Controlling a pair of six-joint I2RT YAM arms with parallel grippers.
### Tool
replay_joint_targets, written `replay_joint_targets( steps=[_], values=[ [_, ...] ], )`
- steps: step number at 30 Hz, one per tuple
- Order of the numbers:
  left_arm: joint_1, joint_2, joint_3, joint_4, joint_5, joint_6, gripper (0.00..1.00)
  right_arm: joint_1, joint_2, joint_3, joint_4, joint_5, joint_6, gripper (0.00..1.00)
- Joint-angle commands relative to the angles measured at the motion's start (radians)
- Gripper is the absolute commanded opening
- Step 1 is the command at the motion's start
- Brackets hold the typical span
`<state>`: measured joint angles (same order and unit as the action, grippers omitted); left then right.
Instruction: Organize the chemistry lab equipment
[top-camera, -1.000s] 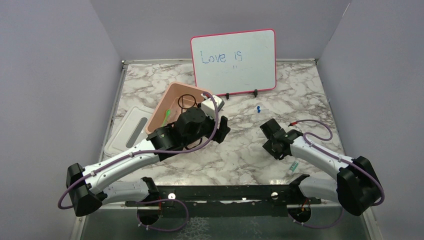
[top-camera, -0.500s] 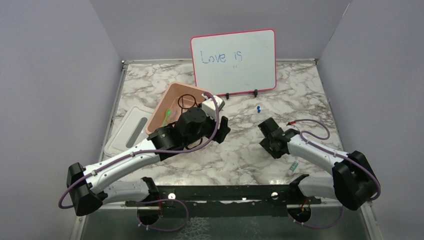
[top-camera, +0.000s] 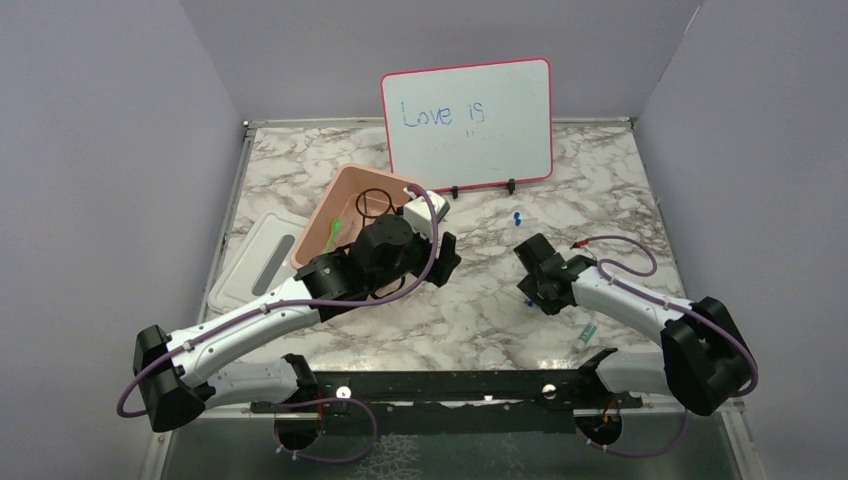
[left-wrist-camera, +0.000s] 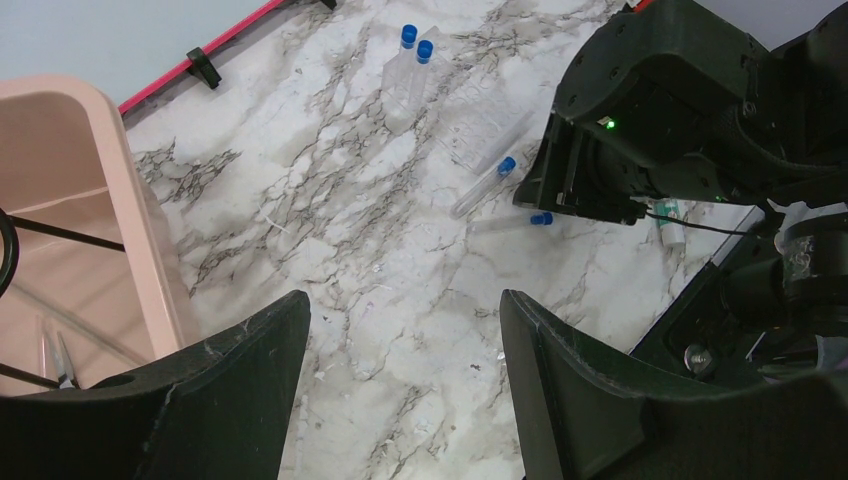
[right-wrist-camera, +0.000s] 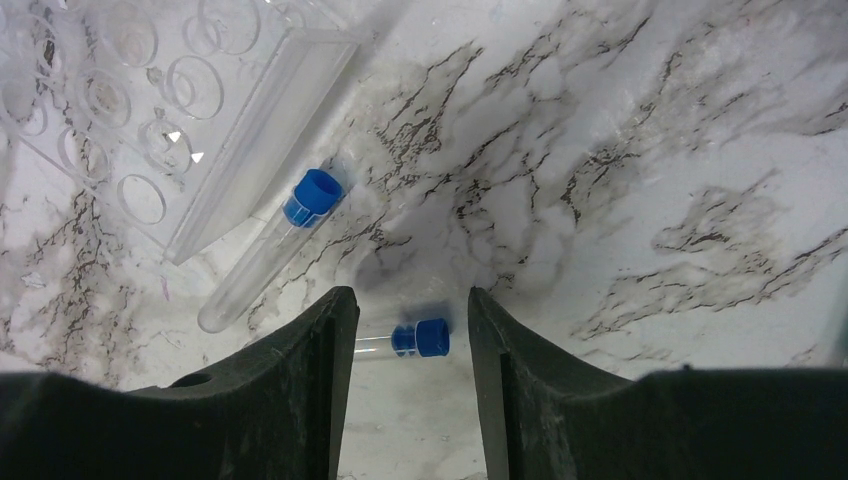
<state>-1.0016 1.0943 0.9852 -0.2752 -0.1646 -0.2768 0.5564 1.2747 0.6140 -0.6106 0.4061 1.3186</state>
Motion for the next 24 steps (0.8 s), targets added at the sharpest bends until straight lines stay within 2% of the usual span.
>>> replay_joint_targets(
  steps=[1,8,14,21,24],
  values=[
    [0.004,0.000,-0.006,0.013,0.008,-0.001,0.73,-0.001,0.018,0.027,-0.002,0.018,-0.071,0.51],
    [0.004,0.002,-0.005,0.014,0.008,0.000,0.73,0.000,-0.023,0.055,0.048,-0.052,-0.404,0.56],
    [0.004,0.006,-0.003,0.013,0.011,-0.002,0.73,0.000,-0.099,0.045,0.143,-0.222,-0.688,0.57],
    [0.004,0.008,-0.002,0.013,0.004,-0.003,0.73,0.000,-0.056,0.034,0.149,-0.346,-0.735,0.57],
    [0.004,0.011,-0.003,0.013,0.006,-0.002,0.73,-0.001,-0.023,0.026,0.136,-0.298,-0.728,0.57]
  ],
)
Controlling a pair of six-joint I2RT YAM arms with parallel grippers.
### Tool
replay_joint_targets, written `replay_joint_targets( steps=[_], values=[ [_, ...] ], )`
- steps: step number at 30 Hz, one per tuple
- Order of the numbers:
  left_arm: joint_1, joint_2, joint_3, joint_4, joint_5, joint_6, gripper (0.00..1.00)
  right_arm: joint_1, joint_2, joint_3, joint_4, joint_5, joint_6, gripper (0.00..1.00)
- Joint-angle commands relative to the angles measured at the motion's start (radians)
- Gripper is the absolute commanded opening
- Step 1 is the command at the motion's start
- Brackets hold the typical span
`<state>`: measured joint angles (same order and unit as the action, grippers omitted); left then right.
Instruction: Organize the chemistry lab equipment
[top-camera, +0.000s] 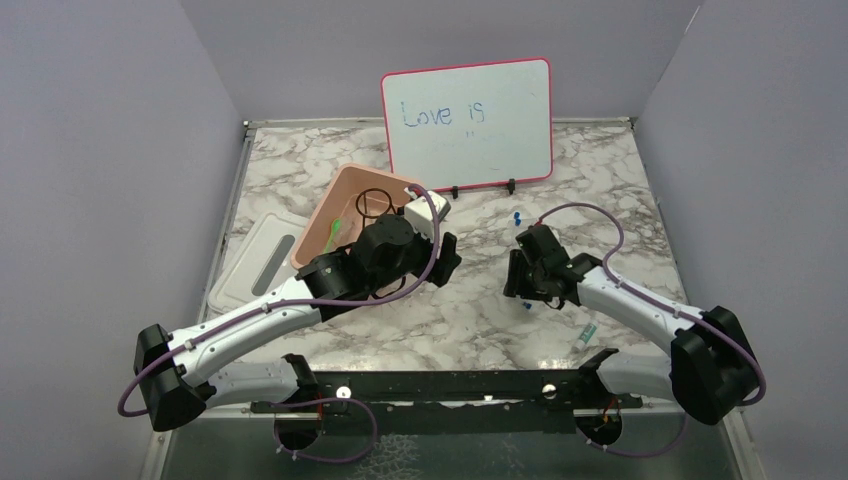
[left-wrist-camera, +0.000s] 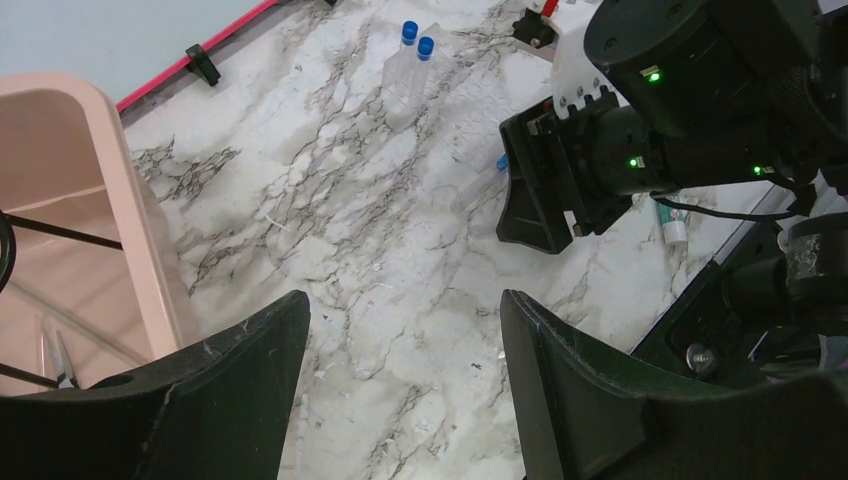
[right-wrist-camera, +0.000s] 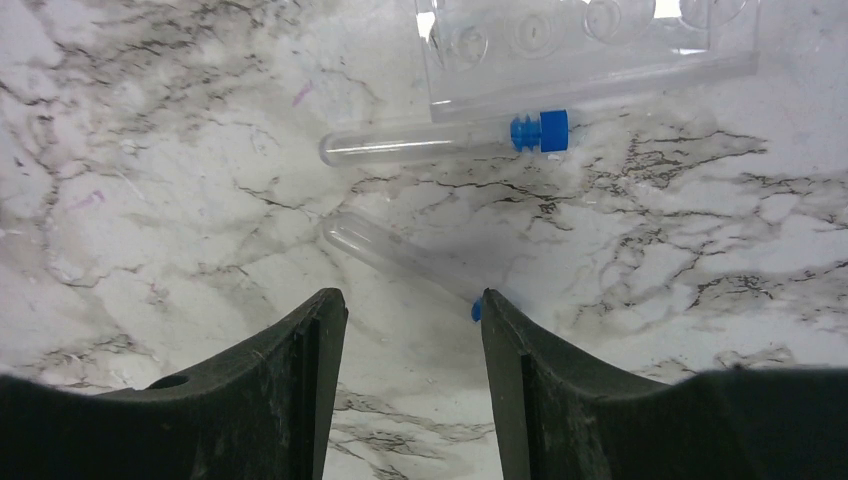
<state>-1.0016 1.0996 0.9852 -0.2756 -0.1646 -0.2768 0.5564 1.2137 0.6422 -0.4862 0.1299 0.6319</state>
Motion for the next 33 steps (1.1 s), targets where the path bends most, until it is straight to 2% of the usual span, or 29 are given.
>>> replay_joint_targets(
  steps=[1,13,16,21,25,30,33],
  values=[
    [0.004,0.007,-0.002,0.014,0.007,-0.002,0.73,0.000,0.045,0.000,0.009,-0.006,-0.035,0.57],
    [0.004,0.019,0.000,0.012,0.011,0.001,0.73,-0.001,0.141,0.036,0.015,-0.015,-0.051,0.56],
    [0.004,0.023,-0.002,0.013,0.013,-0.003,0.73,0.002,0.153,0.032,0.015,-0.055,-0.061,0.53],
    [0.005,0.034,0.000,0.013,0.007,-0.007,0.73,0.001,0.142,0.018,0.037,-0.138,-0.090,0.41],
    [0.007,0.024,0.003,-0.003,-0.061,-0.013,0.73,0.001,0.146,0.012,0.066,-0.216,-0.129,0.31],
    [0.019,0.020,-0.005,0.005,-0.068,-0.034,0.73,0.008,0.198,0.027,0.063,-0.211,-0.150,0.26],
    [0.037,0.033,-0.010,0.009,-0.053,-0.058,0.73,0.035,0.221,0.044,0.052,-0.169,-0.158,0.29]
  ],
)
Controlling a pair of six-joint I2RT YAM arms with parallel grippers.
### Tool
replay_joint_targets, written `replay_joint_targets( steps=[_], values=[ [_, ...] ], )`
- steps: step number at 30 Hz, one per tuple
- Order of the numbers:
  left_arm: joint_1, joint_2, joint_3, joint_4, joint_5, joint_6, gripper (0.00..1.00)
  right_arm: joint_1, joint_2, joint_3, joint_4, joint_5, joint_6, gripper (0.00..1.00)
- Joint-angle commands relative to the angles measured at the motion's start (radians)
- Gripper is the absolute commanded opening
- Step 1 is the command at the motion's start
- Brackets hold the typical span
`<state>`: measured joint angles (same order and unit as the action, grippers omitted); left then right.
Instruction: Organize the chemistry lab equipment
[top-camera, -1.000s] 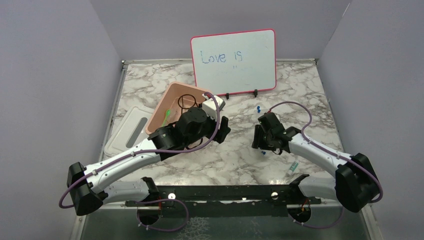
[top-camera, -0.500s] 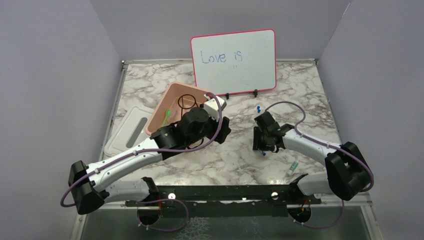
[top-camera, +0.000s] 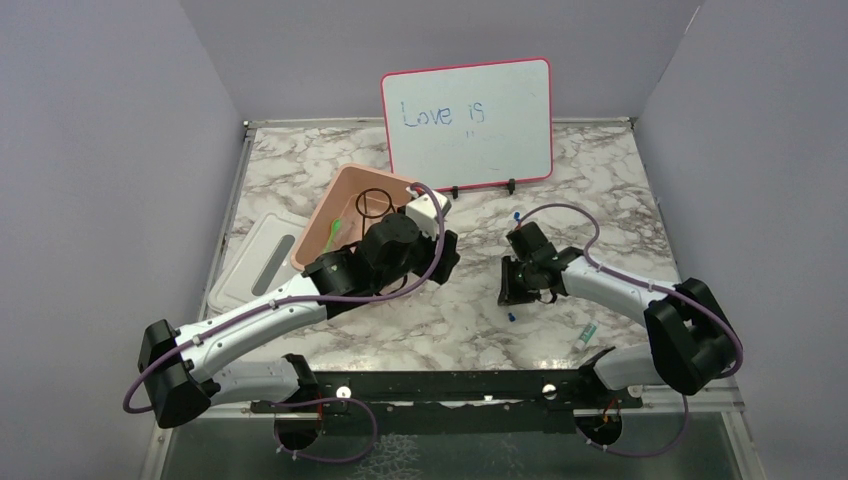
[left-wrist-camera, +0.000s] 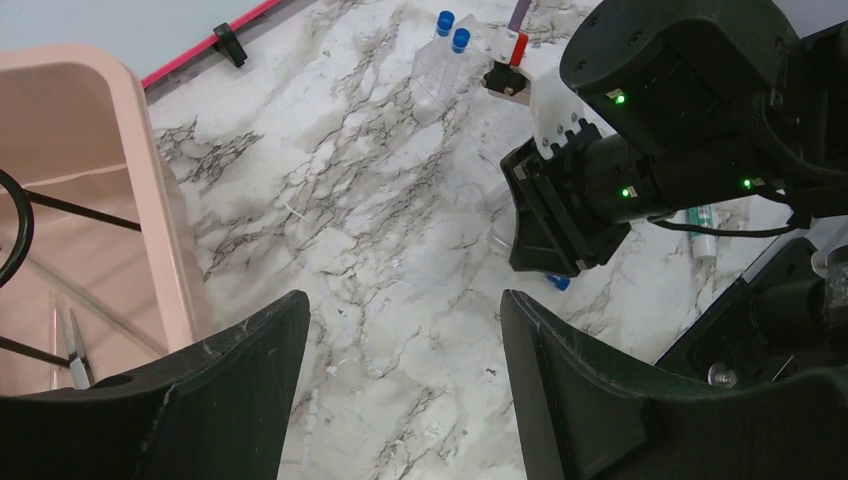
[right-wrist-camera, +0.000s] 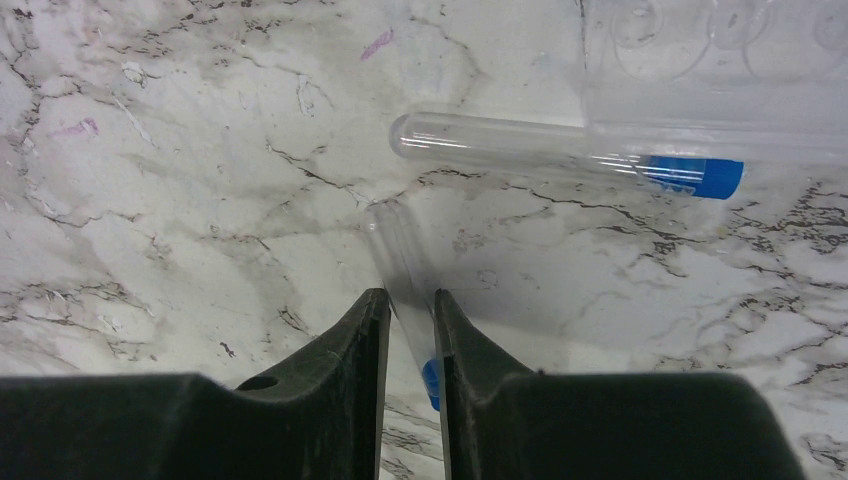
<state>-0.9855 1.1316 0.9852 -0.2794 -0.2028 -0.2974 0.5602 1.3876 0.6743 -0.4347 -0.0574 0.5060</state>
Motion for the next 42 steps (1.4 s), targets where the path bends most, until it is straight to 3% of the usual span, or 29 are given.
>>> replay_joint_targets(
  steps=[1,6,11,17,26,29,33,37,42],
  values=[
    [0.028,0.004,-0.012,0.015,-0.010,-0.047,0.73,0.039,0.057,0.017,-0.003,0.035,-0.033,0.30],
    [0.053,0.006,-0.035,0.039,0.019,-0.094,0.73,0.089,0.123,0.057,-0.025,0.150,-0.036,0.30],
    [0.057,-0.018,-0.084,0.102,0.056,-0.148,0.73,0.115,0.183,0.092,-0.009,0.218,-0.022,0.15],
    [0.060,-0.081,-0.155,0.164,0.032,-0.224,0.73,0.116,0.034,0.100,0.099,0.133,0.057,0.11],
    [0.062,-0.124,-0.228,0.286,0.131,-0.345,0.76,0.115,-0.221,0.064,0.357,0.029,0.421,0.12],
    [0.065,-0.122,-0.218,0.312,0.167,-0.375,0.76,0.116,-0.267,0.054,0.468,-0.033,0.452,0.12],
    [0.082,-0.108,-0.196,0.337,0.241,-0.420,0.75,0.116,-0.287,0.085,0.535,-0.156,0.374,0.12],
    [0.090,-0.084,-0.172,0.338,0.277,-0.433,0.65,0.115,-0.316,0.097,0.563,-0.234,0.291,0.12],
    [0.090,-0.065,-0.175,0.375,0.304,-0.419,0.44,0.115,-0.357,0.097,0.571,-0.254,0.259,0.12]
  ],
)
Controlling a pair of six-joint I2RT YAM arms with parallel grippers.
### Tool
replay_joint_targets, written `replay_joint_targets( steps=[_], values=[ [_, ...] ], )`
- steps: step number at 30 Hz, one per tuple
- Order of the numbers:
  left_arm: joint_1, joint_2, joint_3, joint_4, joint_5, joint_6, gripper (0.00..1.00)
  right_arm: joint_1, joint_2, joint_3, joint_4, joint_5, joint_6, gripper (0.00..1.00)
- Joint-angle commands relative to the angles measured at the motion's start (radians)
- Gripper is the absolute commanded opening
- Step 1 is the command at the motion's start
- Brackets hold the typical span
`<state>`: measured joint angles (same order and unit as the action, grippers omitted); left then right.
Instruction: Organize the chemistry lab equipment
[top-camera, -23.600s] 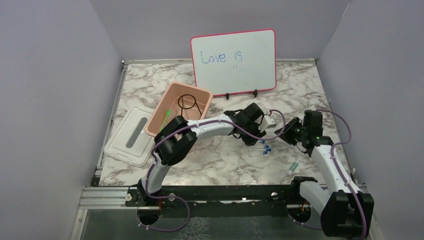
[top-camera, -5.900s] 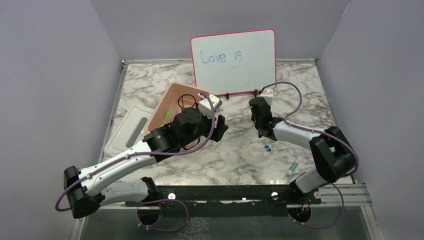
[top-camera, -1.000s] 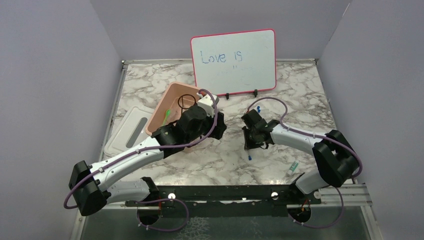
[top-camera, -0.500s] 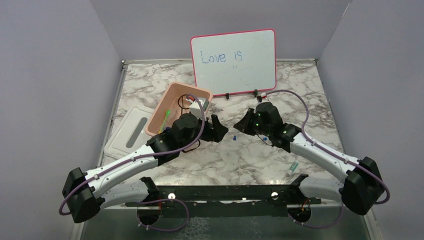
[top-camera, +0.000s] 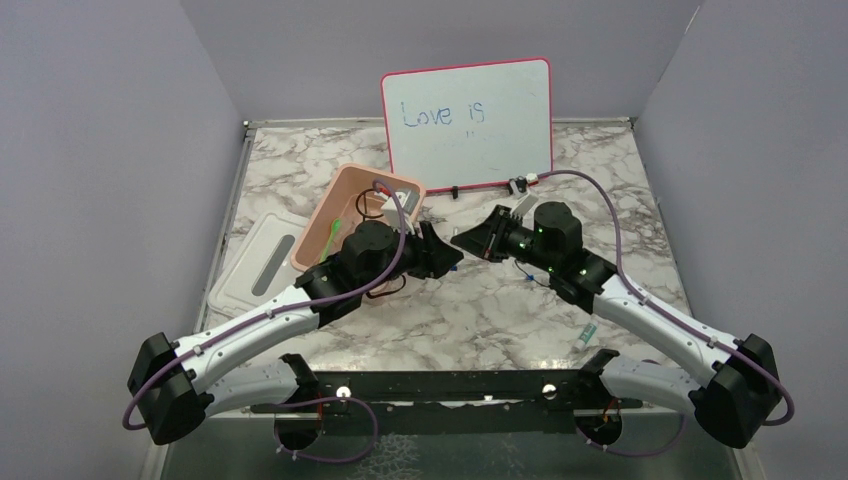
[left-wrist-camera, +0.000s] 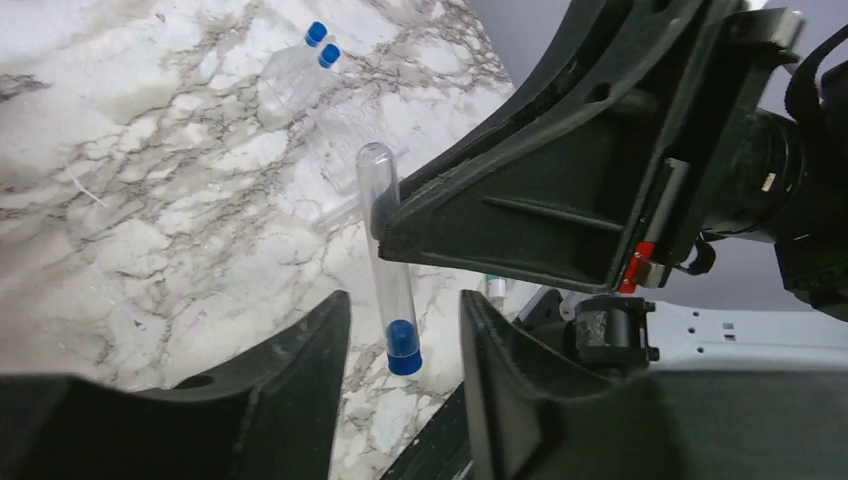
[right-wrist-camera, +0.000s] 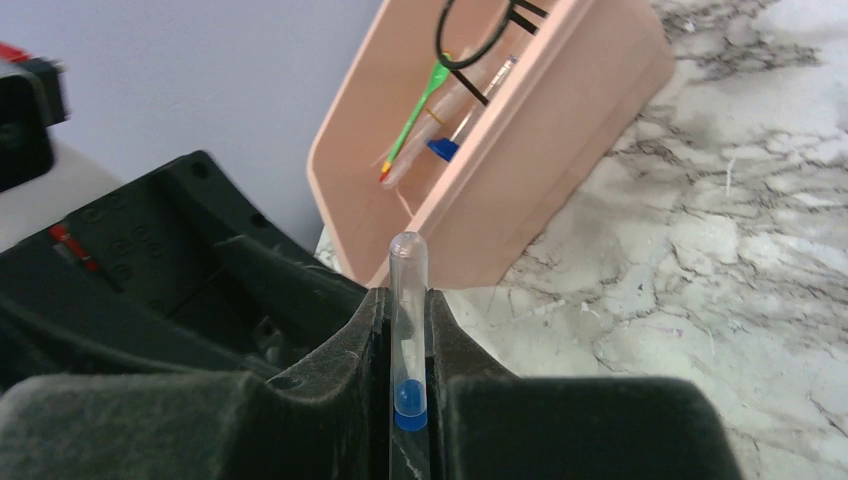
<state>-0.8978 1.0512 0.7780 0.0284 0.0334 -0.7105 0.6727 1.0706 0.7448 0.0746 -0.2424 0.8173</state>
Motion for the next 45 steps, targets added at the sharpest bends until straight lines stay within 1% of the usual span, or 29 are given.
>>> replay_joint_targets(
  steps=[1,4,7,9,10,13,16,19,20,23,26,29,31,34,40,43,45],
  values=[
    [0.002,0.023,0.035,0.076,0.088,-0.005,0.40,0.003,-0.040,0.027,0.063,-0.074,-0.055,0.12],
    [0.002,0.036,0.036,0.091,0.107,0.000,0.32,0.003,-0.043,0.029,0.067,-0.083,-0.058,0.12],
    [0.002,0.030,0.028,0.104,0.102,0.007,0.16,0.003,-0.043,0.026,0.072,-0.093,-0.069,0.12],
    [0.003,0.019,0.020,0.123,0.093,0.018,0.02,0.003,-0.043,0.022,0.062,-0.091,-0.083,0.14],
    [0.003,0.013,0.014,0.132,0.083,0.024,0.00,0.003,-0.048,0.020,0.055,-0.089,-0.089,0.16],
    [0.003,0.011,0.017,0.121,0.050,0.044,0.00,0.002,-0.074,0.004,0.042,-0.065,-0.093,0.35],
    [0.003,0.011,0.024,0.113,0.026,0.052,0.00,0.003,-0.111,-0.008,0.025,-0.039,-0.108,0.50],
    [0.003,0.010,0.030,0.114,-0.007,0.034,0.00,0.003,-0.153,-0.028,0.002,-0.030,-0.147,0.59],
    [0.003,0.011,0.034,0.112,-0.021,0.024,0.00,0.002,-0.166,-0.040,0.002,-0.031,-0.165,0.60],
    [0.004,0.016,0.049,0.088,-0.075,-0.014,0.00,0.003,-0.199,-0.089,0.009,-0.039,-0.193,0.62],
    [0.007,0.021,0.066,0.069,-0.114,-0.061,0.00,0.003,-0.201,-0.121,0.044,-0.100,-0.228,0.61],
    [0.008,0.030,0.070,0.108,-0.086,-0.085,0.00,0.003,-0.137,-0.109,0.039,-0.141,-0.279,0.61],
    [0.007,0.041,0.065,0.150,-0.051,-0.091,0.00,0.002,-0.086,-0.080,0.015,-0.135,-0.330,0.61],
    [0.007,0.065,0.072,0.149,-0.034,-0.103,0.00,0.003,-0.035,-0.033,0.024,-0.175,-0.373,0.61],
    [0.007,0.064,0.059,0.148,-0.062,-0.131,0.00,0.003,-0.045,-0.054,0.156,-0.174,-0.298,0.61],
    [0.008,0.062,0.051,0.151,-0.067,-0.148,0.00,0.003,-0.071,-0.096,0.216,-0.147,-0.259,0.58],
    [0.008,0.062,0.050,0.152,-0.065,-0.159,0.00,0.003,-0.082,-0.120,0.246,-0.127,-0.239,0.55]
  ],
)
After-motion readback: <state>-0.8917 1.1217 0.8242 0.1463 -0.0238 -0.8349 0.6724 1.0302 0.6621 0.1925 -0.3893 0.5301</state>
